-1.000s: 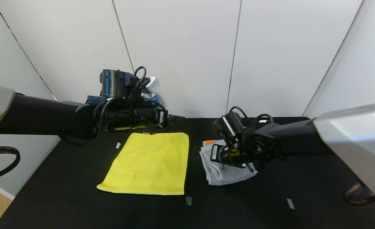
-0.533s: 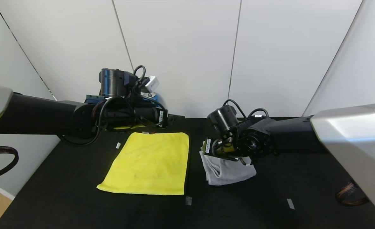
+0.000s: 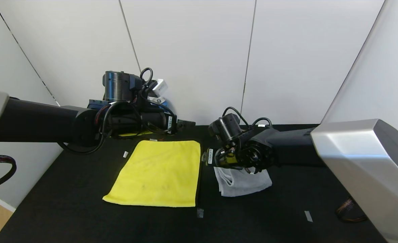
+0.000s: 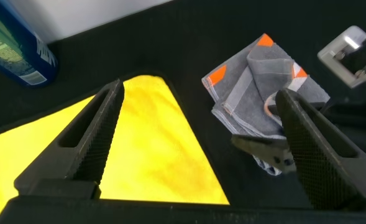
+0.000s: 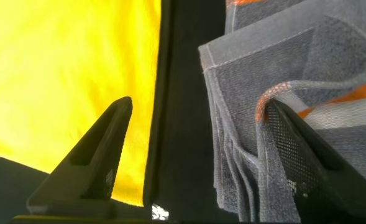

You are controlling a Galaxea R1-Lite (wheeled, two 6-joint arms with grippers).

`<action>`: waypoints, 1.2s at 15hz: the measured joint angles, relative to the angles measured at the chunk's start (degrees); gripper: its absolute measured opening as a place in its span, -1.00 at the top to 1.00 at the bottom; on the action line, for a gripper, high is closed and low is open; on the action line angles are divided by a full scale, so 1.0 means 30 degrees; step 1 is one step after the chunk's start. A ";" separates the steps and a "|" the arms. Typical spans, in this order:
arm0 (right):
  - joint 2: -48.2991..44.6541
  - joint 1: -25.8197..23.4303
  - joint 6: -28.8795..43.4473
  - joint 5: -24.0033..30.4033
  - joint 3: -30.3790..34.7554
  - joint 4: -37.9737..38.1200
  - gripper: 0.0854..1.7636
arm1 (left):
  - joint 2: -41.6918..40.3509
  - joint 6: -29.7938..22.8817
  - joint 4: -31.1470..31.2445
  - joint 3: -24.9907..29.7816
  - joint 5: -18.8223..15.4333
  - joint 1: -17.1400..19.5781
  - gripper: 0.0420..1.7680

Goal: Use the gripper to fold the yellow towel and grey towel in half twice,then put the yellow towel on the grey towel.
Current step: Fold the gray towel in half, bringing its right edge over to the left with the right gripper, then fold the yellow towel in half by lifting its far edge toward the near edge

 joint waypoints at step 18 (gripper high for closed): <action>-0.1004 0.1658 -0.0825 0.0114 -0.0874 0.0028 -0.92 | -0.0370 -0.0215 0.0313 -0.0333 -0.0118 0.1317 -0.94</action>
